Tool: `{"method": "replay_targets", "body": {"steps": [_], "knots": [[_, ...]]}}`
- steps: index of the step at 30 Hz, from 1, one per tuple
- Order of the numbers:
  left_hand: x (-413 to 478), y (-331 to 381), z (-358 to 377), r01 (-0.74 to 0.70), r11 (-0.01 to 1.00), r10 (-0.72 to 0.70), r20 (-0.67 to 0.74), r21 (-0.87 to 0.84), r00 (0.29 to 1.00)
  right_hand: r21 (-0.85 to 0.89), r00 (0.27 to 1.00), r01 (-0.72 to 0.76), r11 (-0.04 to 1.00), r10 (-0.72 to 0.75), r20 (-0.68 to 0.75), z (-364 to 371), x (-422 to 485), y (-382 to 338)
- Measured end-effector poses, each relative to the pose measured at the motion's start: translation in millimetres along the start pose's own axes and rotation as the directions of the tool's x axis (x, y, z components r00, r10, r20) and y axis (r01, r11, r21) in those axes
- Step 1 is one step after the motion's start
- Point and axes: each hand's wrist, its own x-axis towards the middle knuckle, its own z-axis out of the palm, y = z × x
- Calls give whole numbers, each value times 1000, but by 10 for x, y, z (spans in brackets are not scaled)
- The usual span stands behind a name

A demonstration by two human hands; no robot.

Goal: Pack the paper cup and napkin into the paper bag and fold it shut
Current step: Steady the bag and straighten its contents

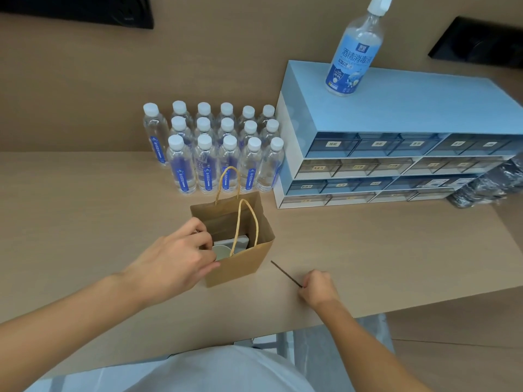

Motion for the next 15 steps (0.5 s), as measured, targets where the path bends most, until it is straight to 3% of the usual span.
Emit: {"method": "replay_targets", "body": {"steps": [4,8,10,12,15], "knots": [[6,14,0,1,1000,-1,19,8,1000,-170,999,51,984,-48,23,15,-8,-122],[-6,6,-7,0,1000,0,19,-6,1000,-181,997,57,982,-47,59,-35,-21,-167],[-10,0,-12,-3,1000,4,29,-7,1000,-66,995,65,996,-59,81,-135,-77,-215],[-8,-7,-22,-8,1000,7,22,3,1000,168,990,114,979,-125,61,-326,-135,-295],[-11,-32,-8,3,1000,-3,24,-3,1000,513,977,210,832,-200,-75,-885,-321,-470]]}}
